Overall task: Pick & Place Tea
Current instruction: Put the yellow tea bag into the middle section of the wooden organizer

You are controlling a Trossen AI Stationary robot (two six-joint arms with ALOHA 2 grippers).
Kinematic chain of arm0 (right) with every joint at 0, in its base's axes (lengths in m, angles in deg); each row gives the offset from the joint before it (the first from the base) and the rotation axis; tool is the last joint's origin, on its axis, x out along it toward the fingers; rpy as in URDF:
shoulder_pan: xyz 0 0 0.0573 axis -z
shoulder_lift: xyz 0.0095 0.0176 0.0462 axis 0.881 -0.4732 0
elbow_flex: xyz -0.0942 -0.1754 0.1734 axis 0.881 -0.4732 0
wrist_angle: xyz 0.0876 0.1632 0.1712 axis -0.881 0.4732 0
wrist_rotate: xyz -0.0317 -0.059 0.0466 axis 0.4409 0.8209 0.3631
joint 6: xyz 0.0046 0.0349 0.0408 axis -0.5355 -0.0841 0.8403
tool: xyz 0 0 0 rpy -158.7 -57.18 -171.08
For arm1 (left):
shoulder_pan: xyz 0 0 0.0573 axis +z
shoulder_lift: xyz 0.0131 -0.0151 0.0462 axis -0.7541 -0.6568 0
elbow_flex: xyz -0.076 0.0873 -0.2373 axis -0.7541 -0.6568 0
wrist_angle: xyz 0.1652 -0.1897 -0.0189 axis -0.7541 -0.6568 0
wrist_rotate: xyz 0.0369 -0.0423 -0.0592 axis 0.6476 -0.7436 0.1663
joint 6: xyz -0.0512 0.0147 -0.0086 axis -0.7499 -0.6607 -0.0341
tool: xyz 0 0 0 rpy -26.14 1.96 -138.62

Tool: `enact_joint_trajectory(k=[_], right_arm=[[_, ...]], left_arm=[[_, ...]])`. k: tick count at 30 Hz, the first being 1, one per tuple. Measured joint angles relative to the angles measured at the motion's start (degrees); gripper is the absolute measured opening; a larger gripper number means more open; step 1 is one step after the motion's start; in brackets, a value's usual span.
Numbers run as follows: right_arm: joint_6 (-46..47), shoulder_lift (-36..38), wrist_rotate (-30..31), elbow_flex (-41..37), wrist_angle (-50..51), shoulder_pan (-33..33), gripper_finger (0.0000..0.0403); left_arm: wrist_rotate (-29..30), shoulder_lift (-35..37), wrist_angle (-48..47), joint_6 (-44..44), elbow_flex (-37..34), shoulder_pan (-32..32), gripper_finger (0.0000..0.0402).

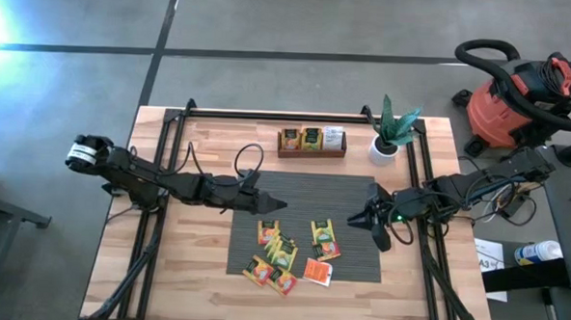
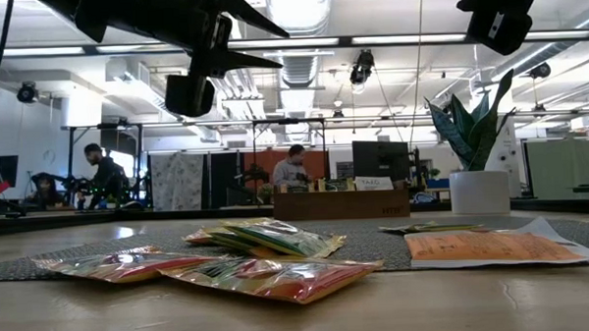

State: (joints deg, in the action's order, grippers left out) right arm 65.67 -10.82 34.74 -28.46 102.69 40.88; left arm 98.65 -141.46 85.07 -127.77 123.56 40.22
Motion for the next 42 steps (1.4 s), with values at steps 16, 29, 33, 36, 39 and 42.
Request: enact_joint_trajectory(k=[16,29,33,36,39,42], right_arm=[[1.9,-1.1,0.0,0.0,-0.2,0.0,0.0057],[6.3,-16.4,-0.2,0.0,-11.7,0.6,0.0057],[7.7,-20.2,-0.4,0.0,-18.2,2.7,0.0057],[9.3,-22.7,-0.7,0.0,-19.4,4.2,0.0057],[12.0,-25.3,-1.7,0.0,-19.3,5.4,0.0057],[15.1,-28.0,-3.8,0.0,-19.4,5.7,0.0057]], left_arm=[[0.0,0.0,-0.2,0.3,-0.4,0.0,0.0138],[-2.5,0.0,-10.2,1.7,-0.5,0.0,0.0138],[-8.2,0.0,-13.4,1.9,-0.5,-0.9,0.0138],[-10.1,0.0,-14.6,3.5,-0.6,-2.3,0.0138],[-10.2,0.0,-15.9,5.1,-0.6,-3.9,0.0138],[-10.2,-0.8,-15.8,5.7,-0.6,-5.3,0.0138]])
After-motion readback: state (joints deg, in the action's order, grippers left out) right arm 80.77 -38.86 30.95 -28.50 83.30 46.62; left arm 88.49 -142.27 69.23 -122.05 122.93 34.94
